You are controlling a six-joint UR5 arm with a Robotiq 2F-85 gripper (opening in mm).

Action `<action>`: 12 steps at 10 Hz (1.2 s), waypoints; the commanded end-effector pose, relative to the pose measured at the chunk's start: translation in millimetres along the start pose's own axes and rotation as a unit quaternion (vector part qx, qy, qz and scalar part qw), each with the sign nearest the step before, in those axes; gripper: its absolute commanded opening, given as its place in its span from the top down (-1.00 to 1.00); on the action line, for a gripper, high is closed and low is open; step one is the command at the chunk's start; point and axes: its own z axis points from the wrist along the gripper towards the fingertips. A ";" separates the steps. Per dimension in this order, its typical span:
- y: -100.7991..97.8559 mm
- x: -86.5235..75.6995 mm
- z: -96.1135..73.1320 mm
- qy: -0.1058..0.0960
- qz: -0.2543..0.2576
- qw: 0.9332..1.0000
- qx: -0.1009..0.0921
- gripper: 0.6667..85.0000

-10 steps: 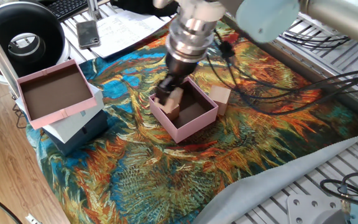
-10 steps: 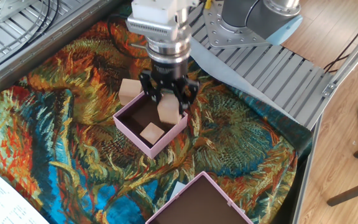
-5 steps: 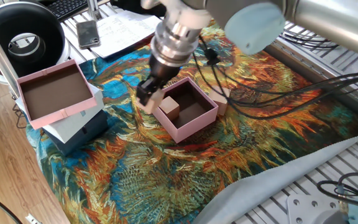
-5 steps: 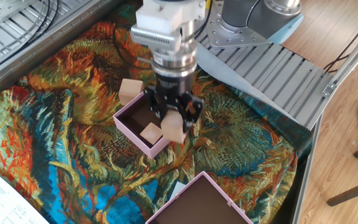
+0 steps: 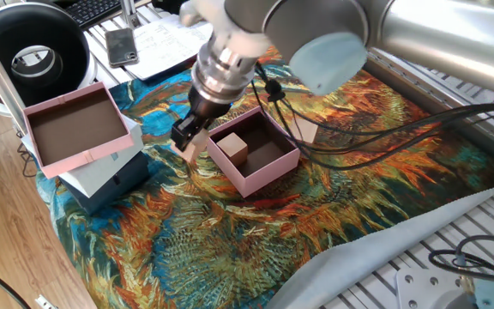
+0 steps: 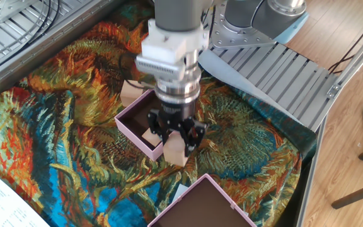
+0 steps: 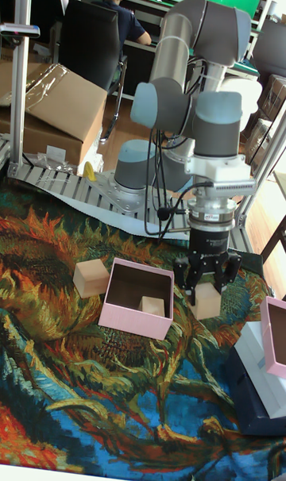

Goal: Take everything out of the gift box

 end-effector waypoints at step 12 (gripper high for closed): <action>-9.5 8.3 37.6 0.023 -0.015 1.000 0.008 0.17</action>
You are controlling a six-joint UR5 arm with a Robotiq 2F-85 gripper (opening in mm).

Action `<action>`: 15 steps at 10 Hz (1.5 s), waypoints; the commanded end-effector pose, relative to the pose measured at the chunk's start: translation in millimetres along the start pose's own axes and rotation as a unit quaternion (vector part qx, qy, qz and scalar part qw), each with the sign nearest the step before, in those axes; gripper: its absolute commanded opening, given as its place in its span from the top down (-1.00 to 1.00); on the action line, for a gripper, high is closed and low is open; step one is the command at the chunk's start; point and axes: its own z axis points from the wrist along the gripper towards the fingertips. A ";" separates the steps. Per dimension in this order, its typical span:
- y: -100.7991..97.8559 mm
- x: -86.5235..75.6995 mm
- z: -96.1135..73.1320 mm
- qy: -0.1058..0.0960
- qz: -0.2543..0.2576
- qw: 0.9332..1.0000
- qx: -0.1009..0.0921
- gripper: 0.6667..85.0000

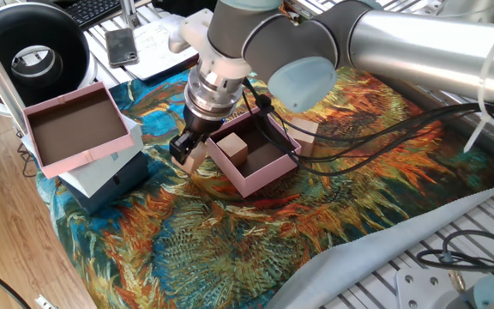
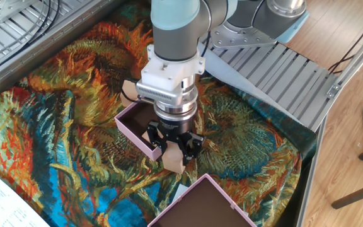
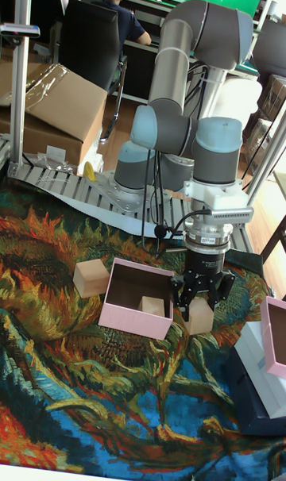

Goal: Take everything out of the gift box

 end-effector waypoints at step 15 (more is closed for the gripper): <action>-7.4 -2.5 21.1 -0.003 -0.023 1.000 -0.001 -0.17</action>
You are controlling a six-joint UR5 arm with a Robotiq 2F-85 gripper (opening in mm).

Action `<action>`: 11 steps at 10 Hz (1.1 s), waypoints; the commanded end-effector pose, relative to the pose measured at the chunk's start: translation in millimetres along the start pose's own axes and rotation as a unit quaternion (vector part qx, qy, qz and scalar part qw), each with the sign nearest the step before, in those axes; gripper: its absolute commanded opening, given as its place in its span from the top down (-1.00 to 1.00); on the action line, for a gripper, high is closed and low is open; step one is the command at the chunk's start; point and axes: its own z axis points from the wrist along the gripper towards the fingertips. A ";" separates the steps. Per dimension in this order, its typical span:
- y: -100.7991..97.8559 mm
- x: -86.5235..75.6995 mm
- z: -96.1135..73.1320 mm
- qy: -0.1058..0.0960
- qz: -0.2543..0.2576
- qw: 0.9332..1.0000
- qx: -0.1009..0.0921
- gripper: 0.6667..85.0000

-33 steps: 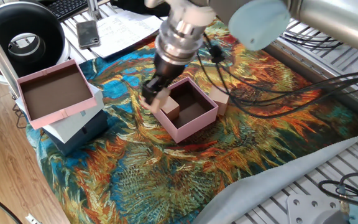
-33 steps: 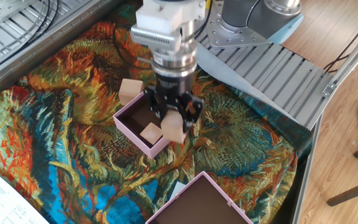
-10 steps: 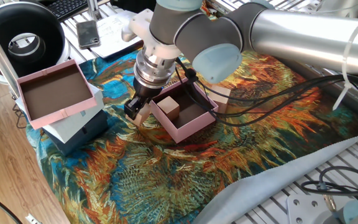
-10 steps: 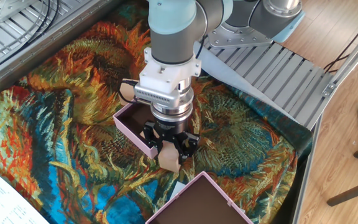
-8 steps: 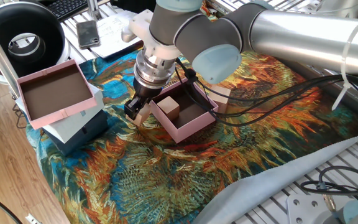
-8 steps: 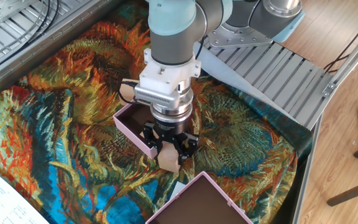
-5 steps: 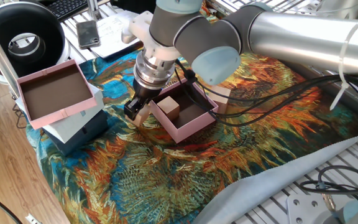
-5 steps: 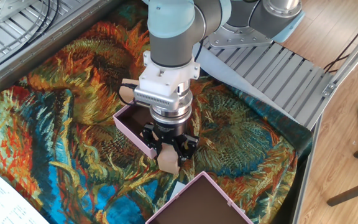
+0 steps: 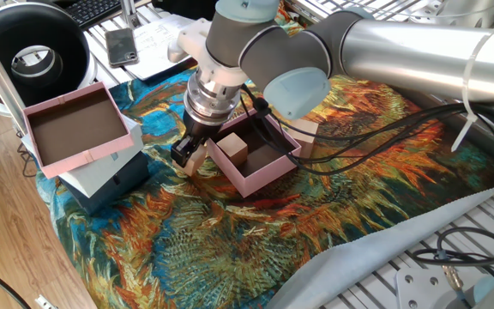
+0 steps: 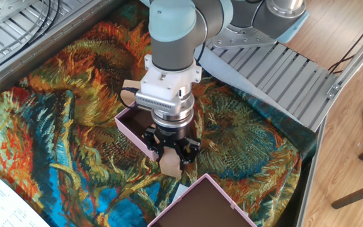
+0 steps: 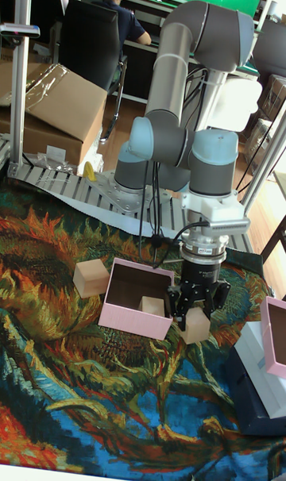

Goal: Take everything out of the gift box

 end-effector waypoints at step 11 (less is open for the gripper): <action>-4.6 -2.3 4.4 -0.005 -0.031 0.999 0.006 -1.00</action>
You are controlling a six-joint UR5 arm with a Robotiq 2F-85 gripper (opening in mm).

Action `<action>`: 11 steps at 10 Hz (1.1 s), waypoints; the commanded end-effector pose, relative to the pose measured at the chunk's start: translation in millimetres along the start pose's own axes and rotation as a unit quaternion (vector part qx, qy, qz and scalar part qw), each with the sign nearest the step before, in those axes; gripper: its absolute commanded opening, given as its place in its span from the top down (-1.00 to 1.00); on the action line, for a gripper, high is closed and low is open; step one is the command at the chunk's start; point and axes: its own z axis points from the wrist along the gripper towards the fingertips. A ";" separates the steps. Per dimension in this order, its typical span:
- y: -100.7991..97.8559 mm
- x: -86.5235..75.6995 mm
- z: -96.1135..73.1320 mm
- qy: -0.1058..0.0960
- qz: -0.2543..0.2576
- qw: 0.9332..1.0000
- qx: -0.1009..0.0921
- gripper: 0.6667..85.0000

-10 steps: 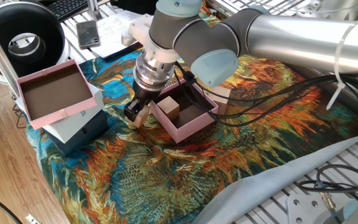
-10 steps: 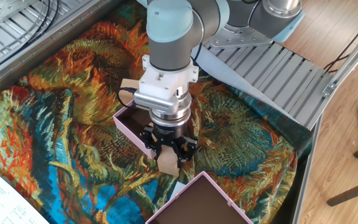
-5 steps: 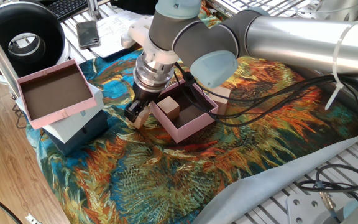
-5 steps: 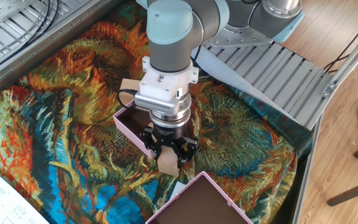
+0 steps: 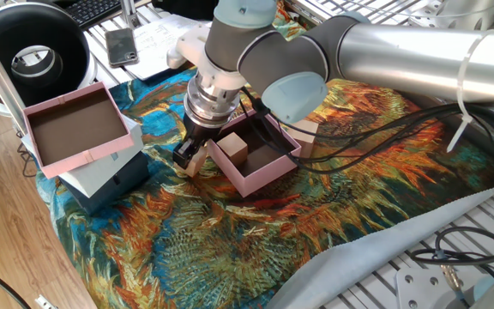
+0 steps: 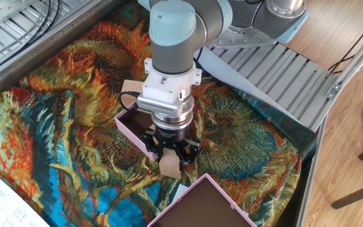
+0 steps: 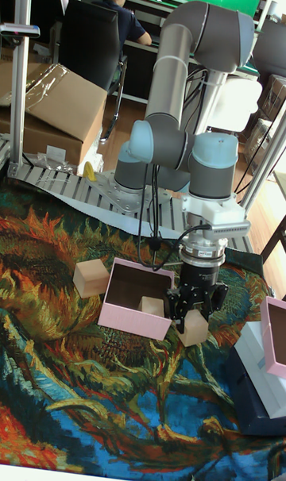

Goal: Take everything out of the gift box

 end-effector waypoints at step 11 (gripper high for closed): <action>-20.7 12.7 -81.3 0.022 -0.001 1.000 0.007 -0.35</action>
